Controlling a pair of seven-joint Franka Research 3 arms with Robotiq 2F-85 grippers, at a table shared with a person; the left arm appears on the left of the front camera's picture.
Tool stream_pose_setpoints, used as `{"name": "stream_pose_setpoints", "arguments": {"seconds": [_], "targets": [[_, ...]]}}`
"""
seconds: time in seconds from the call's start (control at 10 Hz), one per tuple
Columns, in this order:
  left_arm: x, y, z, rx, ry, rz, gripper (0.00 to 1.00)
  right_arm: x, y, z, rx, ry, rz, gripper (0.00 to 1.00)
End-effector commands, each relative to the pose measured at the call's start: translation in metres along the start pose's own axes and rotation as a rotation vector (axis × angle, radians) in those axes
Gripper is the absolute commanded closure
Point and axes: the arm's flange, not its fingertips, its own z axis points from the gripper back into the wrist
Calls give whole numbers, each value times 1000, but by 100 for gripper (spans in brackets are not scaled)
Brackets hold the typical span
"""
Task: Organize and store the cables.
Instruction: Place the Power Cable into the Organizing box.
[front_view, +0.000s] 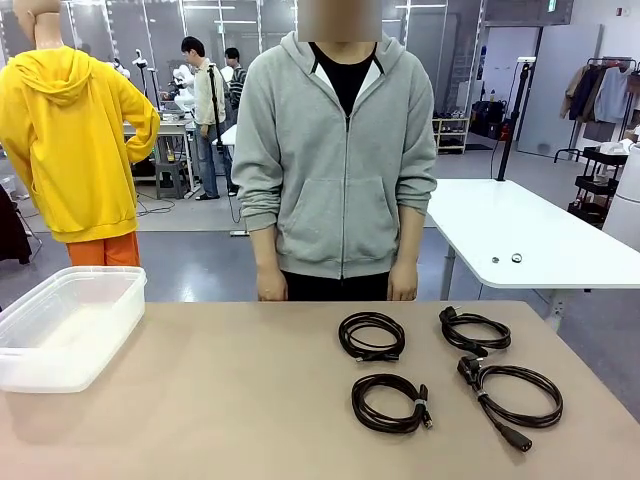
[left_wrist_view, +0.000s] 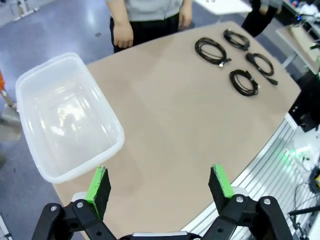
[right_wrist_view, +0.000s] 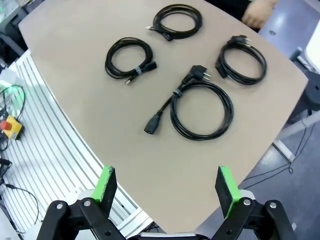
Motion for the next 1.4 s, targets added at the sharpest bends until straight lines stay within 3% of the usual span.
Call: {"name": "stream_pose_setpoints", "arguments": {"seconds": [0.0,1.1,1.2,1.3], "targets": [[3,-4,-3,-2,14,-18,0,4,3,-7,19,16,26,0],[3,-4,-3,-2,14,-18,0,6,3,-6,9,24,7,0],[3,-4,-3,-2,14,-18,0,17,7,-13,32,28,-8,0],[3,-4,-3,-2,14,-18,0,35,12,-34,34,102,-22,0]]}}
